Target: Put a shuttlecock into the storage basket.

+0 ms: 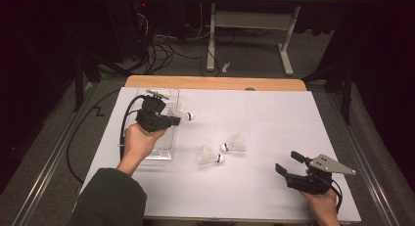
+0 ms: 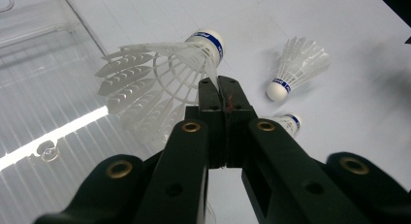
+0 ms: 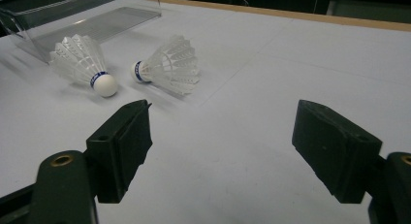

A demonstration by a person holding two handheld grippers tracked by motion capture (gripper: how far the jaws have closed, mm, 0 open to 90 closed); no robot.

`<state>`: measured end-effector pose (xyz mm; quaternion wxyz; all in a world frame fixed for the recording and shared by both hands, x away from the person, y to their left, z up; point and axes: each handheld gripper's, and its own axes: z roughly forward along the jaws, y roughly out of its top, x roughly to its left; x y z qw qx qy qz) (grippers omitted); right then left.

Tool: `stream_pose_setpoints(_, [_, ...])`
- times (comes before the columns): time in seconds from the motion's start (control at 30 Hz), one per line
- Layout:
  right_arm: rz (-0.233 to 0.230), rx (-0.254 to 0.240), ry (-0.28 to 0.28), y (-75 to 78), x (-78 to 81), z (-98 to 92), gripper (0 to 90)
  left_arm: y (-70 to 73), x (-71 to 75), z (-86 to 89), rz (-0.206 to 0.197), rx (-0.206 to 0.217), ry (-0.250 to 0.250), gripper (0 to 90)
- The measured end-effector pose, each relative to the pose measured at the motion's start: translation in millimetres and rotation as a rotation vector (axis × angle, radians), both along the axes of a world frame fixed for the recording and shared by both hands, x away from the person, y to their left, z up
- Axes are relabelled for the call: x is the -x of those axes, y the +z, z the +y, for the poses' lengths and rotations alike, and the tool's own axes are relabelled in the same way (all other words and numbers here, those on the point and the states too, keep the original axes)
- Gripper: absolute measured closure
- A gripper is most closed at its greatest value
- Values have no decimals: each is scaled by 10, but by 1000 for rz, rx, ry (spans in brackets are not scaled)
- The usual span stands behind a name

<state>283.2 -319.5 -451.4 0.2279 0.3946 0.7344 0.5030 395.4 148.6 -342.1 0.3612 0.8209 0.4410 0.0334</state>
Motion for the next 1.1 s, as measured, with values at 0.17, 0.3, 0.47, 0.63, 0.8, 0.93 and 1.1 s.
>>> stream_pose_setpoints(0.17, [1, 1, -1, 0, 0, 1, 223, 2, 0, 45, -1, -5, 10, 896])
stream_pose_setpoints(0.3, [0, 1, -1, 0, 1, 0, 223, 2, 2, 79, -3, -3, 23, 896])
stream_pose_setpoints(0.47, [1, 1, 0, 0, 0, 1, 223, 6, 2, 111, -5, -2, 32, 896])
stream_pose_setpoints(0.63, [0, 0, 0, 1, 2, 0, 223, 5, 3, 153, -4, -5, 40, 896])
stream_pose_setpoints(0.8, [0, 0, 0, 1, 1, 0, 223, 7, 5, 196, -4, 2, 56, 896])
stream_pose_setpoints(0.93, [-1, 2, 1, 1, 0, 0, 223, 7, 3, 221, -5, 4, 61, 896])
stream_pose_setpoints(1.1, [-1, 1, 0, 1, 2, 1, 223, 2, -8, 267, -1, 2, 74, 896])
